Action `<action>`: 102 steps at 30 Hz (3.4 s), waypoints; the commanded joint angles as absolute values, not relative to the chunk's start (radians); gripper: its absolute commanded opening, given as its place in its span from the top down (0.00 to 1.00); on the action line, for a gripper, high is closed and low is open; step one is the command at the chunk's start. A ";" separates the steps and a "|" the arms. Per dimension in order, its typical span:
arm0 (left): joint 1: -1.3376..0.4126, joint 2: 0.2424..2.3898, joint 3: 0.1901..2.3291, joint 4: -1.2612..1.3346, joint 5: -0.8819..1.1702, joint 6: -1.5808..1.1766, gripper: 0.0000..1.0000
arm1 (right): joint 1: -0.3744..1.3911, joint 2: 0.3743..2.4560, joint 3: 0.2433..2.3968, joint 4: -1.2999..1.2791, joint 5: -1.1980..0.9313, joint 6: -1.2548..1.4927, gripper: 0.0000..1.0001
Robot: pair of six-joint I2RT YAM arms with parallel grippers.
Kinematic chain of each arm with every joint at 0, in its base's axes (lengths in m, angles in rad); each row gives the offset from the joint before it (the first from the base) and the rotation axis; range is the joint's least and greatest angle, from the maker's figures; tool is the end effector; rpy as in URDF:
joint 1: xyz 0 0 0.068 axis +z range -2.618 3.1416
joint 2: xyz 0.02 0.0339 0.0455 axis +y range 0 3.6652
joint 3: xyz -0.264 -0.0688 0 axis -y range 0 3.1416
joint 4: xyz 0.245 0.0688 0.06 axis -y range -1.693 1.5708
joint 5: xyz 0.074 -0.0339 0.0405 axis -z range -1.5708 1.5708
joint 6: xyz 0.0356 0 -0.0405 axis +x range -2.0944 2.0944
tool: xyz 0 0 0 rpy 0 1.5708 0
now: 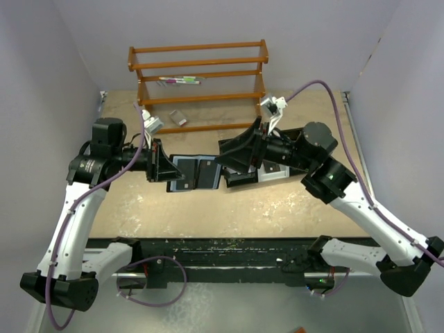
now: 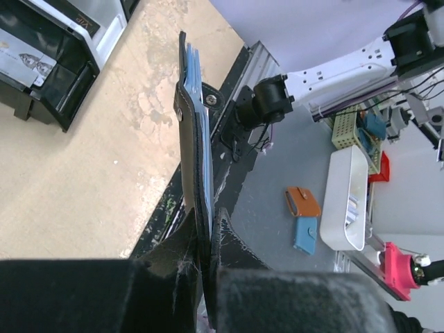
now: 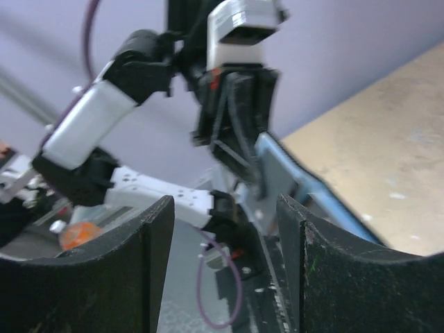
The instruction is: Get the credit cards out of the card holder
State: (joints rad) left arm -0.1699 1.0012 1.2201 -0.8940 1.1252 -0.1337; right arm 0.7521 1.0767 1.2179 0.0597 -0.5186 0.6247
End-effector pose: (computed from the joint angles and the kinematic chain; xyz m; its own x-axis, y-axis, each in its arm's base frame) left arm 0.1656 -0.0610 0.3918 -0.7127 0.0640 -0.6985 0.6782 0.3170 -0.6630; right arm 0.1572 0.1712 0.4607 -0.4363 0.2875 -0.8527 -0.8542 0.1656 0.4929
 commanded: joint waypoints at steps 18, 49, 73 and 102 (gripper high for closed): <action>-0.161 1.002 1.239 -0.598 1.432 -0.380 1.00 | 0.860 1.202 1.016 0.495 -0.682 0.879 0.52; -0.161 0.960 1.230 -0.588 1.515 -0.419 0.99 | 0.877 1.138 0.887 0.621 -0.695 0.957 1.00; -0.161 1.033 1.398 -0.989 0.813 0.127 1.00 | 0.389 1.058 0.964 -0.141 -0.782 0.601 1.00; -0.161 0.980 1.388 -1.058 0.879 0.175 1.00 | 0.265 1.724 1.386 -0.583 -0.013 0.234 1.00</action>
